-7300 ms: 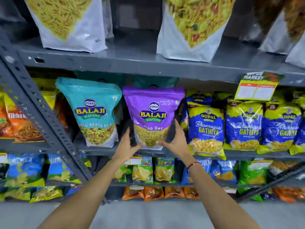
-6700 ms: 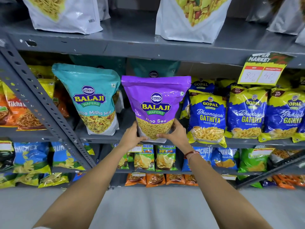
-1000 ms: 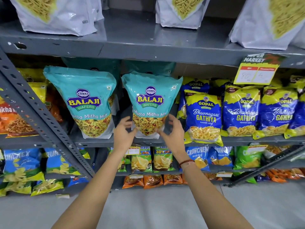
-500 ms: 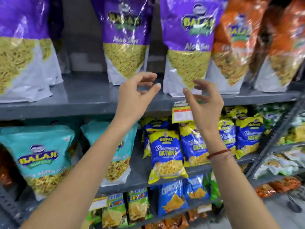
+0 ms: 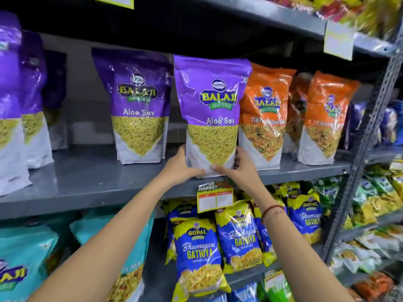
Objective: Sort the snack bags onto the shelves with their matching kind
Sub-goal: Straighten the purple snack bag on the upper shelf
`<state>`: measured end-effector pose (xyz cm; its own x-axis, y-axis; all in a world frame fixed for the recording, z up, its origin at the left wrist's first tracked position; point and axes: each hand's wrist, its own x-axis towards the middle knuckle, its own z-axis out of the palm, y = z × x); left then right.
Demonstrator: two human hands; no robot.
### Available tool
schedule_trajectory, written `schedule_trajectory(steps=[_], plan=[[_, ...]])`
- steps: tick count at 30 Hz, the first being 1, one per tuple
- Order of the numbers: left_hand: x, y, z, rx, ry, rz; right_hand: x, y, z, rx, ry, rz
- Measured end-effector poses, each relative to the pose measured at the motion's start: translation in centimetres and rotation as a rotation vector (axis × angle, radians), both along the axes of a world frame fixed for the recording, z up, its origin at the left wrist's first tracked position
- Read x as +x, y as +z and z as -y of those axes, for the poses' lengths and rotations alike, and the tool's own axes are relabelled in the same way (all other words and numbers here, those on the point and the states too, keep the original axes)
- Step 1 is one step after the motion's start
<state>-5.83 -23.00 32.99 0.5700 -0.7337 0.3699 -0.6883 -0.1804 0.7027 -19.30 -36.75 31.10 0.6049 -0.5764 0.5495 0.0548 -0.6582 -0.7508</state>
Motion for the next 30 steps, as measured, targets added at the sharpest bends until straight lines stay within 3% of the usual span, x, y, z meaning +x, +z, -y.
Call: schedule_trajectory(steps=[7,14,30], plan=[[0.0,0.2,-0.1,-0.068,-0.008,-0.03,0.7,0.5,-0.6,0.103,-0.005,0.011],[1.5,0.9,-3.8,-0.149,0.015,-0.069,2.5,1.0,-3.9,0.074,0.04,0.105],[7.4,0.3,-15.5,-0.121,0.09,-0.195,8.7,1.4,-12.9,0.048,0.254,-0.002]])
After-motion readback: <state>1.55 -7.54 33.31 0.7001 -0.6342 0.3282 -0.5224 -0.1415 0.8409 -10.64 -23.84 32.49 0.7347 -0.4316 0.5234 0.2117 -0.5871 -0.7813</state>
